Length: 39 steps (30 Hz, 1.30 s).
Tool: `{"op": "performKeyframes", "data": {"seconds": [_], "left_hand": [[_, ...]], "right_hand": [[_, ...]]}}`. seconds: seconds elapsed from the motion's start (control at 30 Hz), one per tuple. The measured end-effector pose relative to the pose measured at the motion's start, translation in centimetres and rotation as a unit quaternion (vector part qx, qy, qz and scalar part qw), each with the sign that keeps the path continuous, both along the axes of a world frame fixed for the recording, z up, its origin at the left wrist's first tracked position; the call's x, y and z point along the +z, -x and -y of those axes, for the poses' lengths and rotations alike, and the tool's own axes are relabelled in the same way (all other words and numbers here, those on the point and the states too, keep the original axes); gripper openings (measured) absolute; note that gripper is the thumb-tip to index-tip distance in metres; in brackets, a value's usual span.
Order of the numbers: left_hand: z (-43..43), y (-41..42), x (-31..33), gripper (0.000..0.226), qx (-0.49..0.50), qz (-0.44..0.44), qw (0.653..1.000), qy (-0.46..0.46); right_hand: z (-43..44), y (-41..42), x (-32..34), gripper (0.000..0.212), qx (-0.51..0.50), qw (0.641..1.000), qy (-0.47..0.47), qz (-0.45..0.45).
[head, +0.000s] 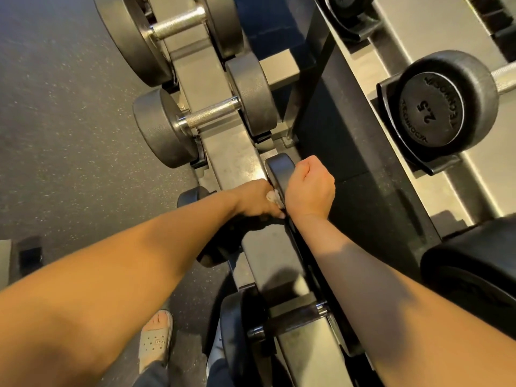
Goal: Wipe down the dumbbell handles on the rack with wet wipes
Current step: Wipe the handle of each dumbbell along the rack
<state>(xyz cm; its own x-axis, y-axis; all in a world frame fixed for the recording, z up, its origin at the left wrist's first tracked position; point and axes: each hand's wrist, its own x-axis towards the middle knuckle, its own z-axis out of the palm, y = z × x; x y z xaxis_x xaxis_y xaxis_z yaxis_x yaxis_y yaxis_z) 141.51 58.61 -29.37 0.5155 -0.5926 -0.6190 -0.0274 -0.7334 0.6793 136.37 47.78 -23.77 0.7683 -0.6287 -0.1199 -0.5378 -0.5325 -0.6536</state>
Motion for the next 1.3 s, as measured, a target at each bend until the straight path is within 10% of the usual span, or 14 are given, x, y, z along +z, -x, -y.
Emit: {"op": "performKeyframes", "data": {"seconds": [0.3, 0.73, 1.03, 1.3], "left_hand": [[-1.6, 1.0, -2.2, 0.037, -0.216, 0.371, 0.900, -0.074], [-2.5, -0.5, -0.1, 0.036, -0.121, 0.110, 0.986, 0.019], [-1.9, -1.2, 0.4, 0.030, 0.349, 0.011, 0.937, 0.017], [-2.4, 0.9, 3.0, 0.017, 0.172, -0.117, 0.973, 0.101]], "right_hand": [[-0.1, 0.1, 0.0, 0.028, 0.001, 1.000, 0.001, 0.003], [0.0, 0.2, -0.1, 0.028, 0.010, 1.000, 0.000, 0.010], [-0.1, 0.2, 0.0, 0.030, 0.009, 1.000, 0.005, 0.005], [-0.5, 0.2, 0.2, 0.030, -0.020, 1.000, 0.024, -0.002]]}}
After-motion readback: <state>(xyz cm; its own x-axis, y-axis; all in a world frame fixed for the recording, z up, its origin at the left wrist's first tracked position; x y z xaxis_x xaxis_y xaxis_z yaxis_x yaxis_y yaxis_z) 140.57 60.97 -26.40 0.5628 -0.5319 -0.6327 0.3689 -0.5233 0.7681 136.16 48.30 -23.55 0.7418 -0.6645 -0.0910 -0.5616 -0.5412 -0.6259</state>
